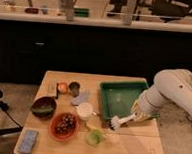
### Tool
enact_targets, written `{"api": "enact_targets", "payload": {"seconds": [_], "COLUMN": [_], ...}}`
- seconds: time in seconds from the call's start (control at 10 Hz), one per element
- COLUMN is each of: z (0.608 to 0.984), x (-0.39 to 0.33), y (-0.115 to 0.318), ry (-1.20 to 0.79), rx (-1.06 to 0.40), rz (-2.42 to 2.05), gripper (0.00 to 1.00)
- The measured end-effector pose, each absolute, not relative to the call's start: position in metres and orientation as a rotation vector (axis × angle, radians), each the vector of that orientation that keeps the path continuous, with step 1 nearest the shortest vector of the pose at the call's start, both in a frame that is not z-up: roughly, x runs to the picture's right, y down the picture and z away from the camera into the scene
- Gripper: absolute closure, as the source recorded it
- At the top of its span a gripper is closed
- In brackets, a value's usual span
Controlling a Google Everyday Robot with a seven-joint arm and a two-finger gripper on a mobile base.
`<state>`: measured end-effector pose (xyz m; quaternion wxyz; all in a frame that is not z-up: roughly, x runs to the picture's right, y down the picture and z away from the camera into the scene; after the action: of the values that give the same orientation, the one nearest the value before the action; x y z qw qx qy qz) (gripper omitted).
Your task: Place brush in table surface
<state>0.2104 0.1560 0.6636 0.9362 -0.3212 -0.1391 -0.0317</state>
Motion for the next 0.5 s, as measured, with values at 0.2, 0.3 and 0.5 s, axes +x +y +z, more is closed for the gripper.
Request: {"api": "enact_targets", "payload": {"seconds": [0.2,0.3,0.5], "z": [0.672,0.678,0.688], "x": [0.213,0.214,0.217], "y": [0.17,0.179,0.193], "ry": [-0.291,-0.299,-0.3], "rx": [-0.668,-0.668,-0.65], "rz": [-0.033,-0.005,0.041], "gripper": [0.98,0.98,0.98]}}
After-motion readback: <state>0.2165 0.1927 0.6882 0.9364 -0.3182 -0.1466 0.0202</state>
